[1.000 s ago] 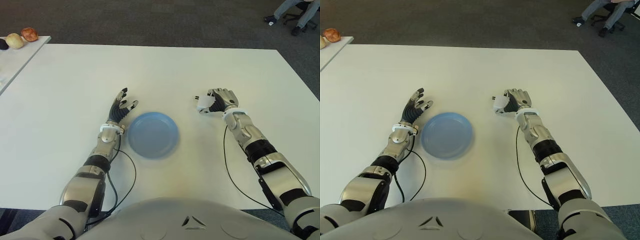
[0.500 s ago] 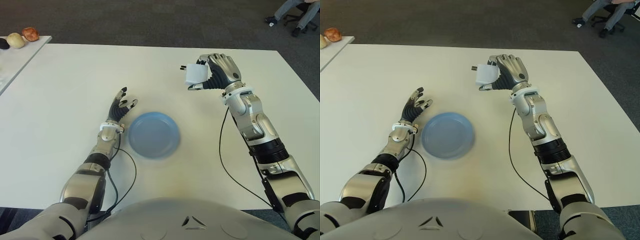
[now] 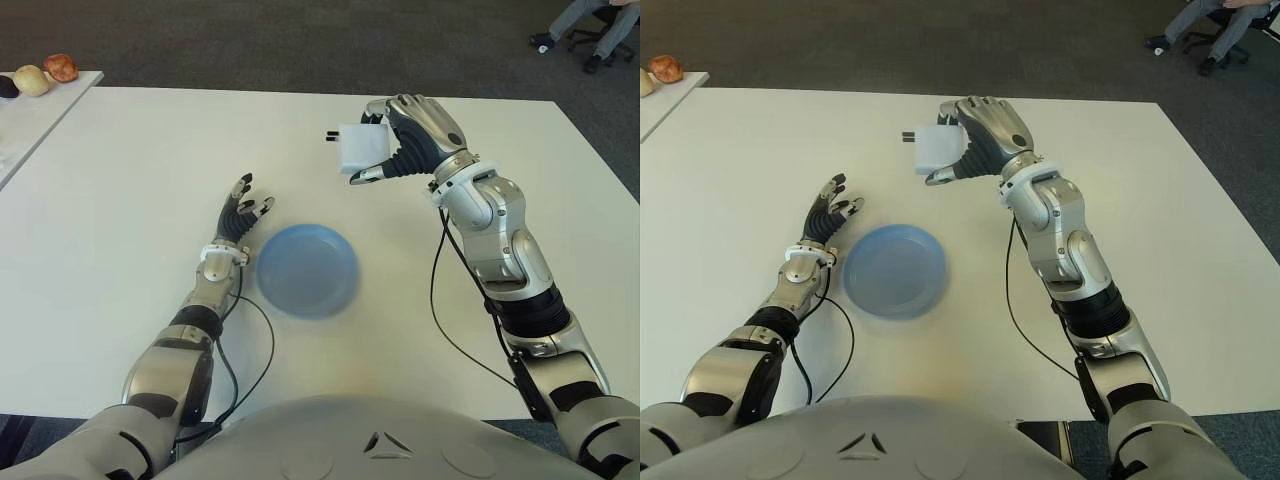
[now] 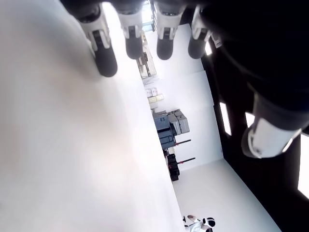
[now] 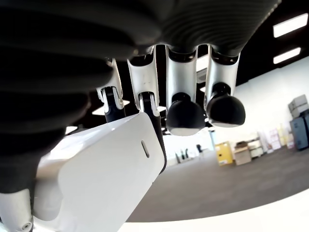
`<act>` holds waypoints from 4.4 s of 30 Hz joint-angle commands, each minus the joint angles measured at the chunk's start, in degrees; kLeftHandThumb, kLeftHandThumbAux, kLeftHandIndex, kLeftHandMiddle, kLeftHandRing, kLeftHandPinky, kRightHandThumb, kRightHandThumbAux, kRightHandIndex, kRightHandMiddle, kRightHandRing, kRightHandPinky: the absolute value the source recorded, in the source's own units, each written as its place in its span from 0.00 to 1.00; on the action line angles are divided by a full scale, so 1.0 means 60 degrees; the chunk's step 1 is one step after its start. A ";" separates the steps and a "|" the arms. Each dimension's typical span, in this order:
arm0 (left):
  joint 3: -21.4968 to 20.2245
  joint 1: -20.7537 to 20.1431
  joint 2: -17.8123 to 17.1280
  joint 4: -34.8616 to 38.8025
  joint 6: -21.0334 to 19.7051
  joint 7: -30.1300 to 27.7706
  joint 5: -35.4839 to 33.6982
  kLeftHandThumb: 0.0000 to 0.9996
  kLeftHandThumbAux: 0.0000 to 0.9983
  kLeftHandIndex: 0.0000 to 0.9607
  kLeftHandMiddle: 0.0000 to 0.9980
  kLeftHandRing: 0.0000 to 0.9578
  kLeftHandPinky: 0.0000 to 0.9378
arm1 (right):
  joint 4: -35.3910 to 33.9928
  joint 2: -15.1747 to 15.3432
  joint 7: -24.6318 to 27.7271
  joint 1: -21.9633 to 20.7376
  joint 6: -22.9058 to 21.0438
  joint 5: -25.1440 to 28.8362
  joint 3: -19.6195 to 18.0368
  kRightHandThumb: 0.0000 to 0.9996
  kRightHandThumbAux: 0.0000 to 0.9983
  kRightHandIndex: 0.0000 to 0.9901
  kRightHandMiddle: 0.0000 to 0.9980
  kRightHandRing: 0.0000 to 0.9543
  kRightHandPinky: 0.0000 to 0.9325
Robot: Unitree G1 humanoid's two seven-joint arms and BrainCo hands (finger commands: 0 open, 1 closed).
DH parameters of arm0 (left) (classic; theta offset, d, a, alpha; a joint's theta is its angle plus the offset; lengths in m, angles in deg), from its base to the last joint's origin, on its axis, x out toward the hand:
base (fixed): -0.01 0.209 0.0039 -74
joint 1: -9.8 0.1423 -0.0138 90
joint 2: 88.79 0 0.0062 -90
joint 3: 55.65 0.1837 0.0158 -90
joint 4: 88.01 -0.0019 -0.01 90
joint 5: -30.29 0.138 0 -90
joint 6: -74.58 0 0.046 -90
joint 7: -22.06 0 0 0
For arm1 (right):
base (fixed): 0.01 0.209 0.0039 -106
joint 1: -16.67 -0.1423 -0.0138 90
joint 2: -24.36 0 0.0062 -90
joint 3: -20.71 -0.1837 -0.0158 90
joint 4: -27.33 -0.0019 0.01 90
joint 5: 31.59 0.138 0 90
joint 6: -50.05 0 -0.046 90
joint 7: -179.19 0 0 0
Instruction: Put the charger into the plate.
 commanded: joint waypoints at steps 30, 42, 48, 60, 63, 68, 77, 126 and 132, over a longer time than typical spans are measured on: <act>-0.0154 0.0822 0.0416 -0.0508 -0.0845 -0.0540 -0.0250 0.00 0.61 0.00 0.01 0.00 0.00 | 0.0498 -0.0831 0.0579 0.1026 0.0956 -0.0429 0.1207 0.85 0.68 0.40 0.53 0.90 0.92; -0.0155 0.0819 0.0443 -0.0496 -0.0885 -0.0460 -0.0233 0.00 0.60 0.00 0.00 0.00 0.00 | 0.1126 -0.1447 0.0008 0.1468 0.1065 0.0001 0.1185 0.85 0.68 0.40 0.53 0.90 0.92; -0.0122 0.0815 0.0469 -0.0473 -0.0880 -0.0355 -0.0178 0.00 0.59 0.00 0.00 0.00 0.00 | 0.1586 -0.1692 -0.0309 0.1521 0.1307 0.0378 0.1179 0.85 0.68 0.40 0.53 0.90 0.91; -0.0109 0.0900 0.0553 -0.0318 -0.0993 -0.0298 -0.0183 0.00 0.61 0.00 0.00 0.00 0.00 | 0.2473 -0.1844 -0.0498 0.1446 0.1772 0.0480 0.1376 0.85 0.68 0.40 0.53 0.90 0.90; -0.0110 0.0905 0.0547 -0.0313 -0.1054 -0.0288 -0.0177 0.00 0.61 0.00 0.00 0.00 0.00 | 0.2645 -0.1904 -0.0553 0.1483 0.1800 0.0432 0.1445 0.85 0.68 0.40 0.53 0.89 0.90; -0.0095 0.0902 0.0596 -0.0294 -0.1081 -0.0248 -0.0166 0.00 0.60 0.00 0.00 0.00 0.00 | 0.2883 -0.1957 -0.0570 0.1497 0.1794 0.0440 0.1520 0.86 0.68 0.40 0.53 0.89 0.90; -0.0064 0.0893 0.0645 -0.0277 -0.1049 -0.0133 -0.0115 0.00 0.58 0.00 0.00 0.00 0.00 | 0.3185 -0.1954 -0.0532 0.1480 0.1777 0.0434 0.1614 0.86 0.68 0.41 0.52 0.88 0.88; -0.0079 0.0793 0.0664 -0.0336 -0.1323 0.0068 -0.0062 0.01 0.57 0.00 0.00 0.00 0.00 | 0.3213 -0.1026 -0.1469 0.1445 0.4514 0.0554 0.1356 0.23 0.13 0.00 0.00 0.00 0.00; -0.0043 0.0806 0.0637 -0.0301 -0.1334 0.0056 -0.0029 0.00 0.57 0.00 0.00 0.00 0.00 | 0.3159 -0.1012 -0.1548 0.1504 0.4592 0.0538 0.1252 0.25 0.11 0.00 0.00 0.00 0.00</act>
